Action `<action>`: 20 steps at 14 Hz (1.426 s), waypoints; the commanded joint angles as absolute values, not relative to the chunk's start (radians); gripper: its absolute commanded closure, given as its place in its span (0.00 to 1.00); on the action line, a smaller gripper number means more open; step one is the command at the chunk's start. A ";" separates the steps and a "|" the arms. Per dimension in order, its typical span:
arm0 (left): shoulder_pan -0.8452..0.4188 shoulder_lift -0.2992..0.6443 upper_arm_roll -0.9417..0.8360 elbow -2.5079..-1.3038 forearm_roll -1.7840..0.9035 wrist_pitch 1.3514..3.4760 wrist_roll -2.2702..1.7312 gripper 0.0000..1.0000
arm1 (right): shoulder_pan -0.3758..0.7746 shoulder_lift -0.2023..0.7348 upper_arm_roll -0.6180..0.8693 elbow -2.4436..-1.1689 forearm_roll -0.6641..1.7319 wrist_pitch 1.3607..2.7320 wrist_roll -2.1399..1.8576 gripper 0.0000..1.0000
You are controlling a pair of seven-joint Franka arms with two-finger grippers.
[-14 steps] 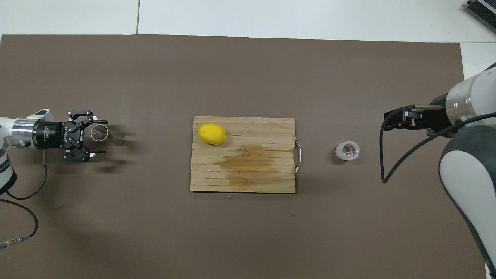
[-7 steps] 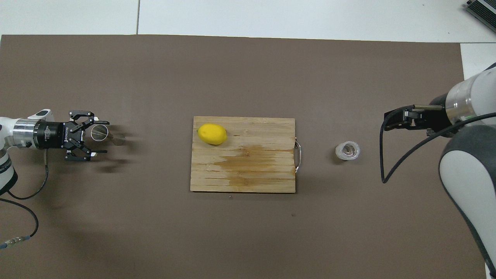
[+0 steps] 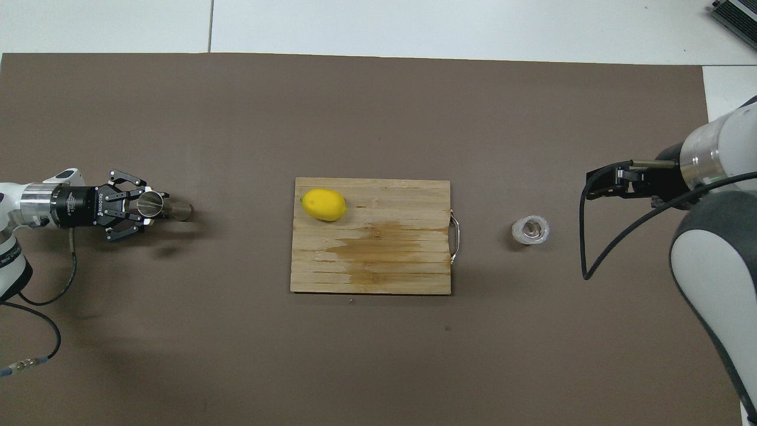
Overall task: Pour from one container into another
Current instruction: 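Lift the metal cup with the left gripper and carry it over the board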
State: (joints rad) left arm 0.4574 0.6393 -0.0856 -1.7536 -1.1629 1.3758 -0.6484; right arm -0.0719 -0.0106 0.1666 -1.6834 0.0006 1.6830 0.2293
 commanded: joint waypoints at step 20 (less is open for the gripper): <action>0.129 0.221 -0.126 -2.057 -1.520 1.675 -0.853 1.00 | -0.083 -0.026 0.175 -1.700 0.003 1.687 0.242 0.00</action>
State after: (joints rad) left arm 0.1855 0.2792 -0.1420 -1.9791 -1.4614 1.6148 -0.8415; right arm -0.0719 -0.0107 0.1666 -1.6834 0.0006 1.6830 0.2293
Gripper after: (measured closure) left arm 0.608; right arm 0.000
